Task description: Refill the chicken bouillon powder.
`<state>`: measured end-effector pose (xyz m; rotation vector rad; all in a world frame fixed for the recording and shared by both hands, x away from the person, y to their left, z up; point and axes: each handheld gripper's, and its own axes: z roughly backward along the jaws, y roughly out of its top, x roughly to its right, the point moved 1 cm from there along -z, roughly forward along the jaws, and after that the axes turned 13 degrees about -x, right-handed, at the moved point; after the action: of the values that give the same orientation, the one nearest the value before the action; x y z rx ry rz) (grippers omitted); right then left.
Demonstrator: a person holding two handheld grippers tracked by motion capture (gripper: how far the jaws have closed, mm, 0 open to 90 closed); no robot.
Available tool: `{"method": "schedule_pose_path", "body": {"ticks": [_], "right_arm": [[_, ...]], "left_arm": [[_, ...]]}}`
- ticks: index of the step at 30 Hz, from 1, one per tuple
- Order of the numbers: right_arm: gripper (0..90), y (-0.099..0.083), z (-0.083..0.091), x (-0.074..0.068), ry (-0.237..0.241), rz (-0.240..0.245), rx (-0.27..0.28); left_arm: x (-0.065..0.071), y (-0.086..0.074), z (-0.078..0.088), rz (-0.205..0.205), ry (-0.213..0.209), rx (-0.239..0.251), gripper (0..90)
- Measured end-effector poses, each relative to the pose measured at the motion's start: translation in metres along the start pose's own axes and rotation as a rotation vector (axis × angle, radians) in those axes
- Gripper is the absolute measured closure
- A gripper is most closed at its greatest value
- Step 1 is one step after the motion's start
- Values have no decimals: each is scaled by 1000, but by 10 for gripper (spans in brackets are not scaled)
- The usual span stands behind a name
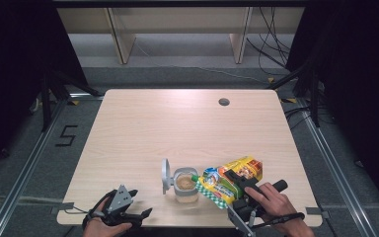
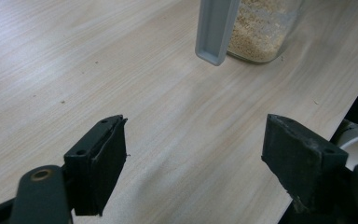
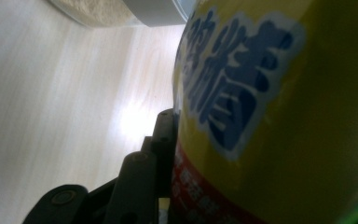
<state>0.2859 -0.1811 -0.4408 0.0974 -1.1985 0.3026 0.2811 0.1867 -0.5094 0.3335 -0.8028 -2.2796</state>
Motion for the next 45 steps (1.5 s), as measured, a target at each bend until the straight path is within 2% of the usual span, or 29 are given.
{"method": "schedule_pose_path", "body": {"ticks": [2,3,4,5,6,7,9,10,13,14,15,16,17,19,20,21,22,24,26,27,30,31,32,34,35,36,37,38,45], "right_arm": [[695,0,-2,0,1,1,25],[695,-1,-1,-4,29,-47,1],[696,0,-4,-1,8,1,30],[697,-2,-5,-3,21,-35,40],[697,-2,-5,-3,21,-35,40],[698,-5,-5,-7,50,-105,31],[698,-6,-7,-4,45,-87,53],[699,-8,-7,-6,55,-125,49],[701,-13,-9,-6,63,-187,70],[702,-15,-10,-2,60,-155,78],[702,-17,-11,-5,82,-212,81],[704,-20,-13,-4,73,-235,94],[704,-23,-13,-6,85,-280,94],[707,-27,-14,-6,75,-323,100],[711,-29,-15,-3,60,-305,102],[713,-31,-15,-5,73,-370,88],[714,-34,-17,-3,70,-371,98],[718,-38,-20,-5,92,-465,107],[720,-40,-23,-5,103,-490,120],[722,-41,-24,-8,125,-548,117],[728,-45,-33,-9,156,-654,146],[730,-46,-35,-8,158,-676,153],[732,-47,-37,-7,153,-675,159],[735,-48,-39,-7,166,-731,166],[738,-50,-41,-7,168,-754,169],[740,-51,-43,-6,170,-771,186],[742,-53,-45,-6,172,-800,191],[746,-56,-47,-7,181,-866,200],[756,-68,-61,-9,196,-1023,203]], "left_arm": [[1,0,-1,8,-6,9,212],[1,0,-1,7,-7,9,212],[1,0,-1,4,-5,5,212],[0,0,0,-12,2,-3,212],[1,0,0,3,1,7,212],[0,0,0,-10,6,-3,212],[0,0,0,7,-3,0,212],[0,0,0,-1,1,-2,212],[0,0,0,2,-6,-1,212],[0,0,0,3,-2,-1,212],[0,0,0,2,-3,-1,212],[0,0,0,-4,1,-1,212],[0,0,1,-10,3,-1,212],[0,0,0,6,-5,0,212],[0,0,-1,9,-8,6,212],[0,1,-1,1,-4,16,212],[-1,1,-1,-6,-2,16,212],[0,1,-1,-4,-3,16,212],[-1,1,0,-8,2,14,212],[-1,1,-1,-9,-1,20,212],[-1,1,0,-10,-3,18,211],[-1,1,0,-9,-4,18,211],[1,0,0,24,-13,8,212],[1,0,0,28,-17,16,211],[-1,0,0,-3,-2,13,211],[-1,1,0,-10,2,18,211],[-1,1,-1,-7,0,19,212],[0,1,-1,5,-7,24,212],[-2,0,-1,-9,-1,16,212]]}}
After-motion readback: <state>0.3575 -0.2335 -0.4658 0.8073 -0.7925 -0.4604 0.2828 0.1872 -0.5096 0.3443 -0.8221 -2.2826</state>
